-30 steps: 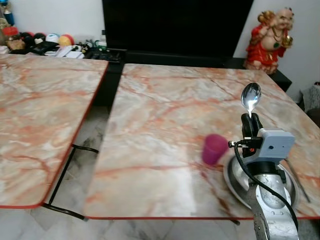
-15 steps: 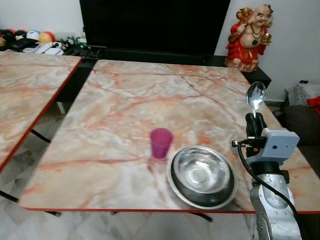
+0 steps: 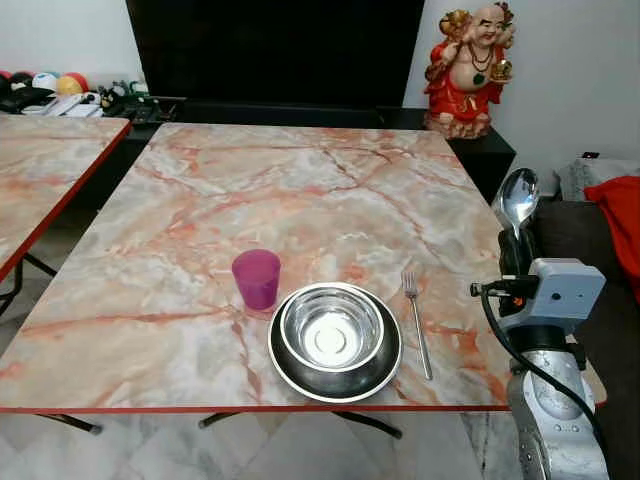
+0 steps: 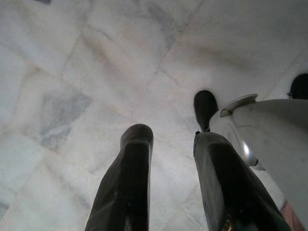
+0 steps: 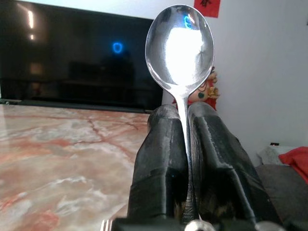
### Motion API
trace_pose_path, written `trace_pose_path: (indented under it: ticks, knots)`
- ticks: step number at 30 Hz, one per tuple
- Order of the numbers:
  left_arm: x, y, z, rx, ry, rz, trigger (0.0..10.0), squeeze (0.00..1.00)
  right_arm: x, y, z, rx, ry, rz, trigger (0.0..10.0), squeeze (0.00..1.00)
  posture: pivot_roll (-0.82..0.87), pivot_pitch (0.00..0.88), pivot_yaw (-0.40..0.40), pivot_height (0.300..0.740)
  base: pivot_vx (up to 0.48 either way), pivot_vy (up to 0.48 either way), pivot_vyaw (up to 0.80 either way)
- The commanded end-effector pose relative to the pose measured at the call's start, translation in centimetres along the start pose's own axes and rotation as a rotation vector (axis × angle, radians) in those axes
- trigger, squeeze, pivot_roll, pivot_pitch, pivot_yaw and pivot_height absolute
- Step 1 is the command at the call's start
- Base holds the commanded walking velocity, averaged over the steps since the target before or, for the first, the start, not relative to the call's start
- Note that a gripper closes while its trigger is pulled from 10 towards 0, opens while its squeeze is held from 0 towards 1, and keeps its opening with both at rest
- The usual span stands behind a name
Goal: Setting the table
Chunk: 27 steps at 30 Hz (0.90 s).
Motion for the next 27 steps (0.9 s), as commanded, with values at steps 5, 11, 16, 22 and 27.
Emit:
trace_pose_path:
  ticks: [5, 11, 16, 22, 27]
  knots:
    - [0.1, -0.6, 0.1, -0.022, -0.007, 0.011, 10.0, 0.0, -0.1, -1.0, 0.3, -0.059, 0.011, 0.017, 10.0, 0.0, -0.07, 0.089, -0.03, 0.74, 0.0, 0.0, 0.0]
    - [0.9, -0.5, -0.1, -0.029, -0.019, 0.01, 10.0, 0.0, 0.0, -3.4, 1.2, -0.19, 0.029, 0.019, 10.0, 0.0, -0.08, 0.097, -0.034, 0.74, 0.0, 0.0, 0.0]
    - [1.6, -0.3, -0.3, -0.029, -0.031, 0.01, 10.0, 0.0, -0.3, -4.3, 1.1, -0.242, 0.119, -0.013, 10.0, 0.0, -0.08, 0.096, -0.038, 0.74, 0.0, 0.0, 0.0]
    - [2.6, -0.2, -0.5, -0.025, -0.046, 0.012, 10.0, 0.0, -0.5, -7.8, 2.0, -0.4, 0.238, 0.057, 10.0, 0.0, -0.08, 0.097, -0.042, 0.74, 0.0, 0.0, 0.0]
    - [2.7, -0.3, -0.5, -0.029, -0.046, -0.002, 10.0, 0.0, -0.3, -8.1, 1.9, -0.432, 0.216, 0.011, 10.0, 0.0, -0.08, 0.097, -0.042, 0.74, 0.0, 0.0, 0.0]
Point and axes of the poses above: a point about 5 cm out from each wrist's last joint towards the gripper, its own z axis pointing back from the gripper into the wrist, its own y axis along the axis of the wrist's last joint, x = y × z, the point moved 5 cm from there along -z, pointing out of the wrist towards the gripper, and after that the axes turned 9 degrees about z, right-handed, at the moved point
